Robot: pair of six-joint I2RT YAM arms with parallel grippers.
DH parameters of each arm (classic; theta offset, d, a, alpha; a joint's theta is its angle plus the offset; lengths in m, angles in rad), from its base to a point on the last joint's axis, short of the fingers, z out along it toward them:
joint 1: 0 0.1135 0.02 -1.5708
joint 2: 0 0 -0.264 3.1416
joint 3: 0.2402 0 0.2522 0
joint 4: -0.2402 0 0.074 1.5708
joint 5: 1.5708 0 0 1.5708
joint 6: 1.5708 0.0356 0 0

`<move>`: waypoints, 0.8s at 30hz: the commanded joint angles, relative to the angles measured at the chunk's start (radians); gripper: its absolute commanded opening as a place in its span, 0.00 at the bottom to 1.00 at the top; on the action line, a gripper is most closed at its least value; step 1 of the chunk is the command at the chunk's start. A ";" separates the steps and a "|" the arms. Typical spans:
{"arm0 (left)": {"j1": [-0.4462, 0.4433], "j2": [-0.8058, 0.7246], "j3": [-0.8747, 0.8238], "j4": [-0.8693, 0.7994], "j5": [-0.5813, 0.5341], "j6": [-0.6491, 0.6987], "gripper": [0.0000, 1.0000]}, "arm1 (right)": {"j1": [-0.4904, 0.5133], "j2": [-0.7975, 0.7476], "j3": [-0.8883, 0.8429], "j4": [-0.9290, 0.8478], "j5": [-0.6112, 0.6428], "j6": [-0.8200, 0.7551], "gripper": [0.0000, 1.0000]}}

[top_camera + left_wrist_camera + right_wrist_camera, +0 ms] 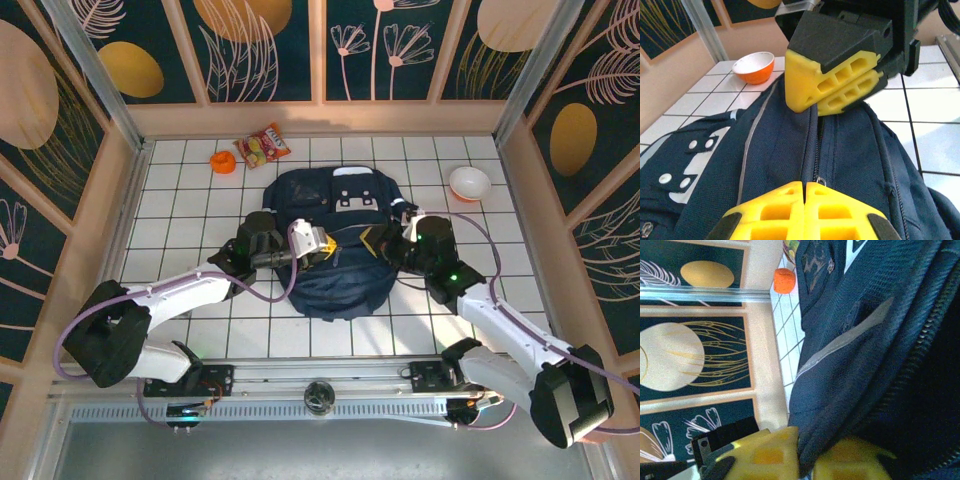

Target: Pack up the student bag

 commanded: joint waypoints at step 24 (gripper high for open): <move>0.038 -0.281 -0.013 -0.299 -0.202 -0.812 0.48 | 0.251 0.029 -0.008 0.192 0.456 0.018 0.00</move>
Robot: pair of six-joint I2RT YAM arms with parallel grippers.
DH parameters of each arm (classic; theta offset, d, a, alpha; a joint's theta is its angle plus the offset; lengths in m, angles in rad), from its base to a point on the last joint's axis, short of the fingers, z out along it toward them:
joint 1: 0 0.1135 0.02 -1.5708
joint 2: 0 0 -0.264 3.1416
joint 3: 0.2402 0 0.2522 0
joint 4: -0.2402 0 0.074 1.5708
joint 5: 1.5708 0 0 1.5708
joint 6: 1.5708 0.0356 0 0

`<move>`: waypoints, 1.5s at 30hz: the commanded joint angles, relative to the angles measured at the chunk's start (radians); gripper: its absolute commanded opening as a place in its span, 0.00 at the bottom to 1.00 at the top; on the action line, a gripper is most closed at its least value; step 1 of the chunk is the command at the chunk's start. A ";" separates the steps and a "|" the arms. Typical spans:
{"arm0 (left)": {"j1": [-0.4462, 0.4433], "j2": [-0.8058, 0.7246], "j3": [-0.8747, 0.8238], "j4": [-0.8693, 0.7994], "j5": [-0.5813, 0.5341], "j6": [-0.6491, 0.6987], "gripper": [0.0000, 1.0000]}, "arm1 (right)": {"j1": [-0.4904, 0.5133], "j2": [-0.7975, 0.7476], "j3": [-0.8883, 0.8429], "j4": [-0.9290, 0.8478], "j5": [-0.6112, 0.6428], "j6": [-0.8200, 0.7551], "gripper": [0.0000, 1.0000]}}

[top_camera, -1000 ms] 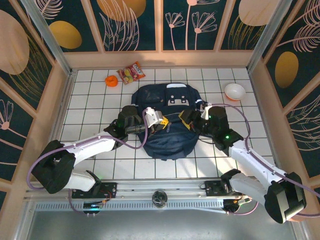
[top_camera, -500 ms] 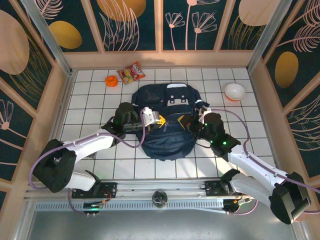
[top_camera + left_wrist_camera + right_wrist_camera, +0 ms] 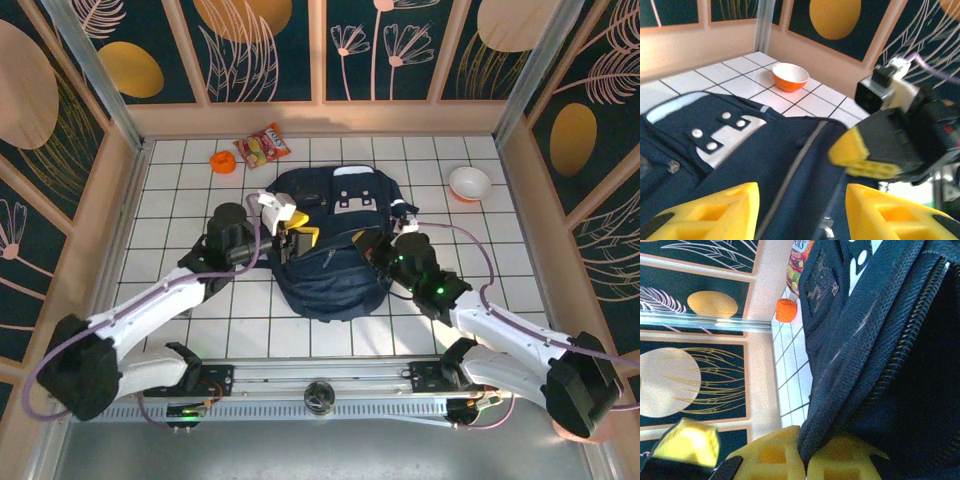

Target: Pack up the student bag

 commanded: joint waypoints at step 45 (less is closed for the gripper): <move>-0.214 0.177 0.108 -0.139 -0.176 -0.422 0.38 | 0.018 0.001 0.052 0.059 0.023 -0.090 0.00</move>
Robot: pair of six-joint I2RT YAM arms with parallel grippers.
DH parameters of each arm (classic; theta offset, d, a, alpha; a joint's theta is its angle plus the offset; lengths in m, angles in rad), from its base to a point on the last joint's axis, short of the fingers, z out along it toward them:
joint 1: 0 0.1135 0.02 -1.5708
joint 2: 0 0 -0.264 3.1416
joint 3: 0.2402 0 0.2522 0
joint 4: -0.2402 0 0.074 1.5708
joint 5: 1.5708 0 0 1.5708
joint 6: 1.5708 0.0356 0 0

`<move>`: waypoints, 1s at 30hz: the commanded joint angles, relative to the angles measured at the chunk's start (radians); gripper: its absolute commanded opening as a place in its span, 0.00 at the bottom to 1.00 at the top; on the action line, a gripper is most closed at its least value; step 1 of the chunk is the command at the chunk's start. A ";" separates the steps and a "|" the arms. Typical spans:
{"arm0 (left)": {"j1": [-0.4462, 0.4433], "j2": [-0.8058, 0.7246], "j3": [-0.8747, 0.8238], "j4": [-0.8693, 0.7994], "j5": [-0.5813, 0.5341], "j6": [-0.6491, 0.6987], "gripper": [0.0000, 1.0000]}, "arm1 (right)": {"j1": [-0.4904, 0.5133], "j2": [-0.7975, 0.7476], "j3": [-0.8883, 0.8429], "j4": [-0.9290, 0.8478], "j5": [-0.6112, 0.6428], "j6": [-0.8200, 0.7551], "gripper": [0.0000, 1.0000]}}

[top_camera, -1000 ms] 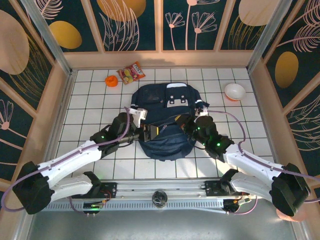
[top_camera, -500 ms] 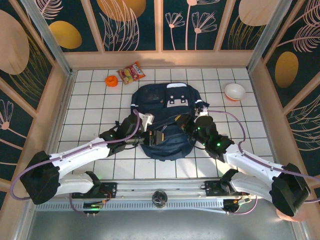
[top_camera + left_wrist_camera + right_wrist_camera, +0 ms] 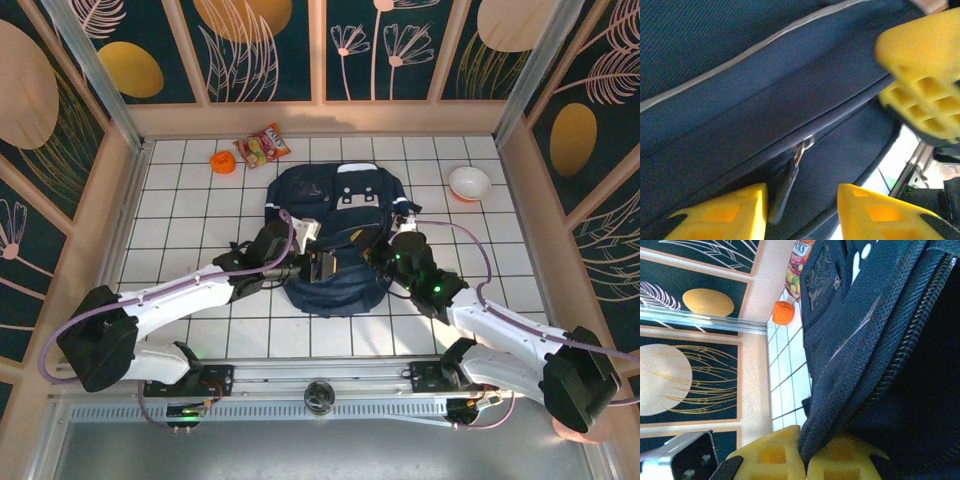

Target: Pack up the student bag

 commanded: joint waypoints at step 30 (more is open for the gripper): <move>-0.006 0.019 -0.010 -0.077 -0.121 0.055 0.23 | 0.011 -0.024 0.065 0.018 -0.002 -0.058 0.00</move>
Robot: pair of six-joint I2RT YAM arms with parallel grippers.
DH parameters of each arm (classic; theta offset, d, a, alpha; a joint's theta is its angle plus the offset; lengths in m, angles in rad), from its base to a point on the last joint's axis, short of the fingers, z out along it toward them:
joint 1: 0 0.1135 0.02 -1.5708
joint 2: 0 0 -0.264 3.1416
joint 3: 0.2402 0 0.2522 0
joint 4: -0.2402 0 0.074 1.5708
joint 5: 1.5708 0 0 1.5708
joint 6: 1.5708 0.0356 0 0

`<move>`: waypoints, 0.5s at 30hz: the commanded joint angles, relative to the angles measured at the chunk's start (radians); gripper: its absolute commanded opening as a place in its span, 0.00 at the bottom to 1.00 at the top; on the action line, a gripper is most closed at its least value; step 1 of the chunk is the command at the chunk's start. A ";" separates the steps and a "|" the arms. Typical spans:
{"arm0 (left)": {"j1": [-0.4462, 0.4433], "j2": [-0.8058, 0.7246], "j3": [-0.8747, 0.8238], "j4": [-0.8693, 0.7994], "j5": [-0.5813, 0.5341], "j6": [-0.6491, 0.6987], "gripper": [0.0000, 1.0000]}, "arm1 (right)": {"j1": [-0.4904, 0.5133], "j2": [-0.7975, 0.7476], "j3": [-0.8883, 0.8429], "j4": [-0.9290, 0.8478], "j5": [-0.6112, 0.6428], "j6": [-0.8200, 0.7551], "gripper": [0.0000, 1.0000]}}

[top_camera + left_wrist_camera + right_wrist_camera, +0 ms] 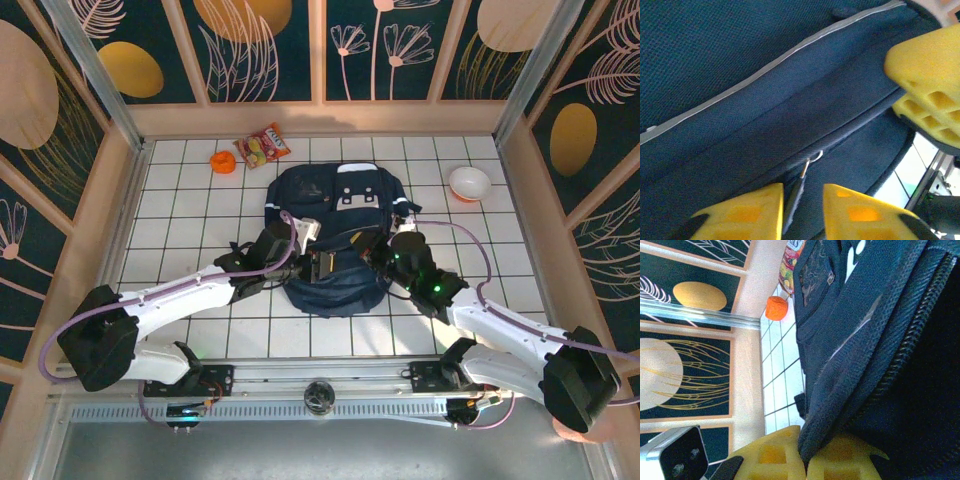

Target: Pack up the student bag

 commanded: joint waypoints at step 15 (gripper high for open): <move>0.004 -0.072 -0.076 -0.087 -0.159 0.011 0.00 | -0.005 -0.074 0.089 -0.029 0.016 -0.080 0.00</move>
